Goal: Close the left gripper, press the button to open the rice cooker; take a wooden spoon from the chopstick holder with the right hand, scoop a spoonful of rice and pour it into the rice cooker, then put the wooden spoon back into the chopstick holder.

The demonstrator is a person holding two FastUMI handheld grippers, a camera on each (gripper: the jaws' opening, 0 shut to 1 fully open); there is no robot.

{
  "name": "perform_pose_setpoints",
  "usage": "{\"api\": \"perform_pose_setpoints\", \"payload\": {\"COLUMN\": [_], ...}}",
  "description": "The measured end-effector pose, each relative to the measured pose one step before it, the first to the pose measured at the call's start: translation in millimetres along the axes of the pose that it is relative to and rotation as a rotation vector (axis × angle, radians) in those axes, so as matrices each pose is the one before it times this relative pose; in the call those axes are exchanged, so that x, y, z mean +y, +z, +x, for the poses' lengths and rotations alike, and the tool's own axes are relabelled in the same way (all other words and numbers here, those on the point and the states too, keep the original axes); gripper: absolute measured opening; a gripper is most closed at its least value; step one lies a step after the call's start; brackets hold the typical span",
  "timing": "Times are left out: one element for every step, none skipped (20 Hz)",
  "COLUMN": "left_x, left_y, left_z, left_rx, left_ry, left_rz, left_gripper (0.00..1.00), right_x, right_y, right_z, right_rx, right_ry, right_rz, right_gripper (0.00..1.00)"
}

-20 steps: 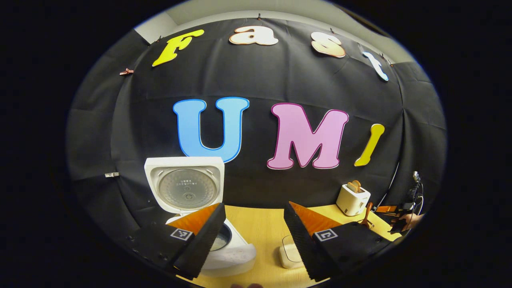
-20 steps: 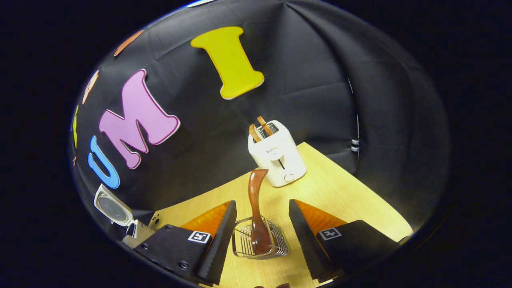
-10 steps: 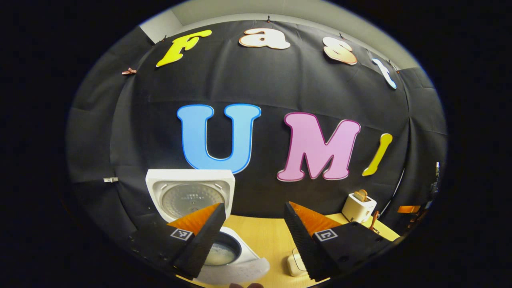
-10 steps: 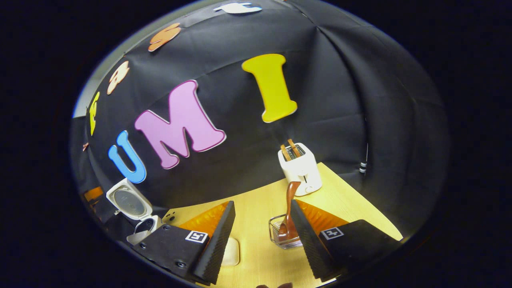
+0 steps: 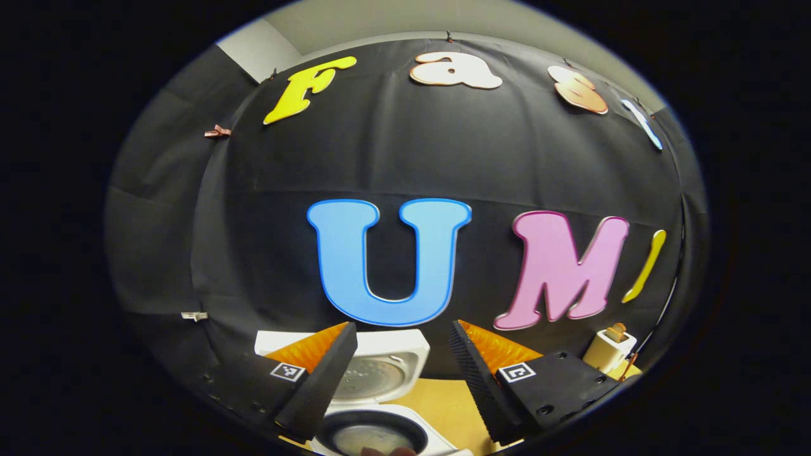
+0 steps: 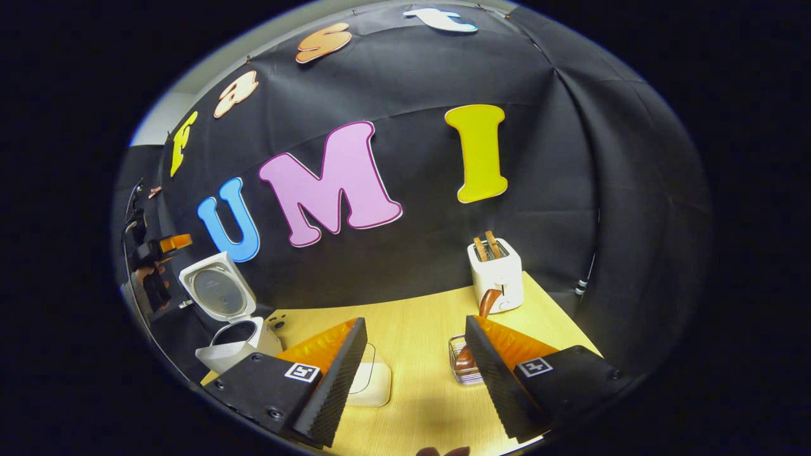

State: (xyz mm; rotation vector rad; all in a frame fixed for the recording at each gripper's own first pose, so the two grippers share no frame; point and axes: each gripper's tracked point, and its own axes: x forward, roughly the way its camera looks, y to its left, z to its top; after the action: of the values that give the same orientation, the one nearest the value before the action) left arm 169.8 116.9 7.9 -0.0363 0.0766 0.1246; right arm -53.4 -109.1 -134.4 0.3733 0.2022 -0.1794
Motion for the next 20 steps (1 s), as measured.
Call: {"api": "perform_pose_setpoints", "payload": {"left_x": [7.90,7.36,7.42,7.23,7.94,5.94,3.80,4.32,3.70,-0.84,0.37,0.72,-0.19,-0.95,-0.61,-0.93,0.41,-0.17,-0.40,-1.85], "left_y": [2.74,1.44,0.66,-1.26,-4.55,-3.81,-6.77,-7.42,-7.53,-7.66,-6.64,-6.56,-4.72,-4.38,-4.24,-5.96,-3.29,-3.05,-0.39,-1.86], "left_z": [10.75,10.05,10.21,9.61,10.16,9.40,10.28,7.21,7.39,5.67,3.84,3.28,1.99,1.95,0.92,0.70,-0.08,-1.50,-3.45,-3.44], "left_rx": [-0.00261,-0.00432,-0.00216,0.00397,0.00917,0.00894,0.01616,0.01843,0.01724,0.01727,0.01763,0.01888,0.01648,0.01417,0.01548,0.01905,0.01353,0.01081,0.00168,0.00728], "left_ry": [0.01795,0.01890,0.01752,0.02107,0.02323,0.01893,0.01340,0.01563,0.00995,0.00930,0.00211,0.00448,-0.00008,-0.00314,-0.00125,-0.00020,0.00230,0.00010,-0.00006,-0.00039], "left_rz": [0.01028,0.00847,0.00709,0.00365,0.00084,-0.00295,-0.00092,0.00420,0.00409,0.00392,0.00443,0.00451,0.00273,0.00241,0.00255,0.00126,-0.00458,-0.00601,-0.00313,0.00115], "left_gripper": [0.95,0.95,0.95,0.95,0.95,0.95,0.95,0.95,0.95,0.95,0.95,0.95,0.95,0.95,0.95,0.95,0.95,0.95,0.97,0.98], "right_x": [-1.24,-0.23,-1.03,-0.98,-2.51,-3.25,-2.03,-2.24,-2.98,-3.46,-2.23,-2.83,-2.13,-1.91,-0.56,-0.53,0.11,0.05,1.01,-0.03], "right_y": [-0.89,0.35,-1.04,-0.17,-0.18,-0.62,-0.23,-0.31,-0.34,-0.92,-0.07,0.40,0.24,-0.65,-0.45,-0.17,0.49,-0.45,-0.06,-0.65], "right_z": [-2.38,-2.70,-2.81,-1.78,-2.36,-3.22,-2.33,-1.72,-2.04,-1.80,-2.05,-1.30,-0.70,-0.28,-0.44,0.68,1.20,0.14,1.38,0.71], "right_rx": [0.00052,-0.00068,0.00056,-0.00002,-0.00070,0.00049,0.00081,0.00052,0.00214,0.00205,0.00078,0.00027,-0.00016,0.00147,0.00229,0.00016,0.00121,0.00135,0.00123,0.00074], "right_ry": [-0.00521,-0.00236,-0.00414,-0.00204,-0.00517,-0.00515,-0.00433,-0.00480,-0.00538,-0.00607,-0.00365,-0.00616,-0.00289,-0.00443,0.00030,-0.00158,0.00204,0.00115,0.00183,0.00129], "right_rz": [0.00158,0.00443,0.00432,0.00155,-0.00227,-0.00263,-0.00085,0.00050,0.00126,0.00228,0.00295,0.00228,0.00106,0.00074,0.00086,0.00013,0.00136,0.00138,-0.00037,-0.00069], "right_gripper": [0.96,0.96,0.96,0.96,0.96,0.96,0.96,0.96,0.96,0.96,0.96,0.96,0.96,0.96,0.96,0.96,0.96,0.96,0.96,0.96]}}
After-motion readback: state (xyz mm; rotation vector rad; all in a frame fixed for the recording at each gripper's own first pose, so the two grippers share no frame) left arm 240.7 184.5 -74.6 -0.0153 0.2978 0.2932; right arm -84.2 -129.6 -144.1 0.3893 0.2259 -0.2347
